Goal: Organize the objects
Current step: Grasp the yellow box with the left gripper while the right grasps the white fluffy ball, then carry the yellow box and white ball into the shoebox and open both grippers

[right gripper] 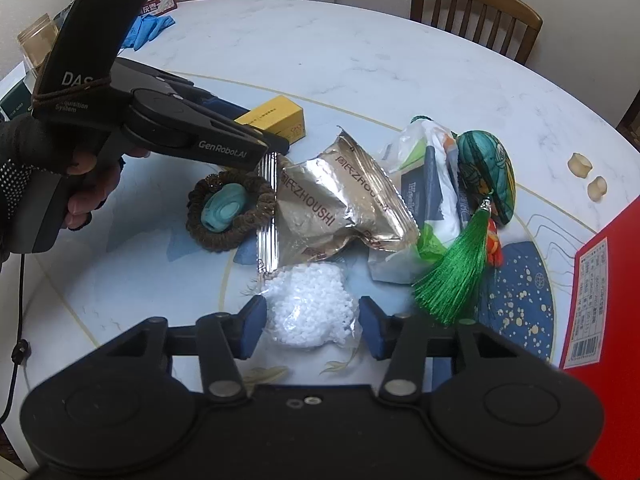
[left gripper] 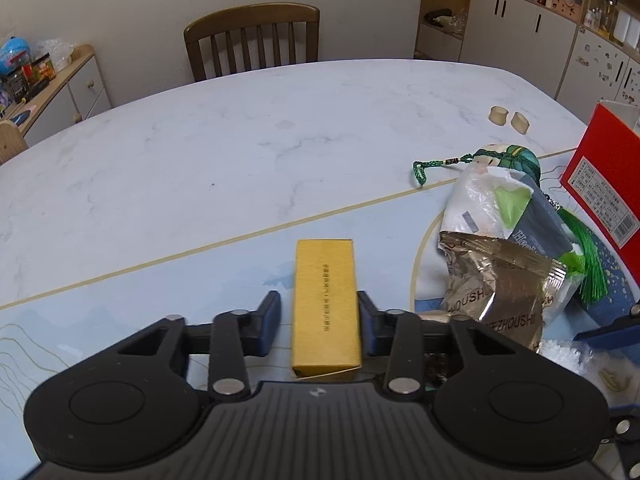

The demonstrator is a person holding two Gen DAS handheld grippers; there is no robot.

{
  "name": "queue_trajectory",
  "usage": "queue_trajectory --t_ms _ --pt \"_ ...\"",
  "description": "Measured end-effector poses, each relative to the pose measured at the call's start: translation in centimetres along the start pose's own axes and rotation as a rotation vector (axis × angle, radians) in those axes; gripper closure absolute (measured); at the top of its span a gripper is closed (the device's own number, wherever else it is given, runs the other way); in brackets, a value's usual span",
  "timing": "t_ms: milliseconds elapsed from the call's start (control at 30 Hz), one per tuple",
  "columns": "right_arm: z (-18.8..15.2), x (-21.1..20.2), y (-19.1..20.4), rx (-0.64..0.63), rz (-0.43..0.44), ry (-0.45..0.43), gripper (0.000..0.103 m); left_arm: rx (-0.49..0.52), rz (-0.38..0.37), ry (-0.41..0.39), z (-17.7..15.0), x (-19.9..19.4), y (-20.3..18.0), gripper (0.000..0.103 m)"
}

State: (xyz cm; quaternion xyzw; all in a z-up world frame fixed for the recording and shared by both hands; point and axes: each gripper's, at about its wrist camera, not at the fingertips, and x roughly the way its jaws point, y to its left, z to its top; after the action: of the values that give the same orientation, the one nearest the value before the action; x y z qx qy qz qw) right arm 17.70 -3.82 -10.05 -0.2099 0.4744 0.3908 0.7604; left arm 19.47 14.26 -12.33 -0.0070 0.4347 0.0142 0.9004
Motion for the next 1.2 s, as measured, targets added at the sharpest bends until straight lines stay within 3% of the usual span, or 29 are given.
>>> queue_trajectory --t_ms 133,267,533,600,900,967,1033,1067,1200 --pt "-0.3 -0.3 0.1 0.01 0.0 -0.013 0.066 -0.001 0.017 0.015 0.2 -0.3 -0.4 0.073" --pt "-0.5 -1.0 -0.2 0.024 0.008 -0.023 0.069 -0.02 0.038 0.03 0.1 -0.9 -0.4 0.073" --pt "-0.8 -3.9 -0.6 0.051 0.046 -0.069 0.07 -0.081 0.058 0.017 -0.4 -4.1 0.1 0.074" --pt "-0.9 -4.8 -0.6 0.053 0.058 -0.083 0.07 -0.093 0.061 0.002 -0.6 -5.1 0.1 0.083" --pt "-2.0 -8.3 -1.3 0.052 0.074 -0.119 0.07 -0.155 0.112 -0.015 -0.4 -6.4 -0.1 0.082" --pt "-2.4 -8.9 -1.4 0.058 0.083 -0.12 0.07 -0.152 0.112 -0.021 -0.2 -6.2 -0.3 0.073" --pt "-2.8 -9.5 -1.6 0.063 0.089 -0.124 0.07 -0.125 0.134 -0.016 -0.2 -5.6 -0.7 0.041" --pt "-3.0 -9.7 -1.7 0.066 0.092 -0.126 0.07 -0.118 0.141 -0.018 -0.2 -5.3 -0.9 0.036" --pt "-4.1 -10.7 -2.4 0.09 0.092 -0.127 0.07 -0.125 0.161 0.016 -0.5 -3.4 -1.0 0.036"
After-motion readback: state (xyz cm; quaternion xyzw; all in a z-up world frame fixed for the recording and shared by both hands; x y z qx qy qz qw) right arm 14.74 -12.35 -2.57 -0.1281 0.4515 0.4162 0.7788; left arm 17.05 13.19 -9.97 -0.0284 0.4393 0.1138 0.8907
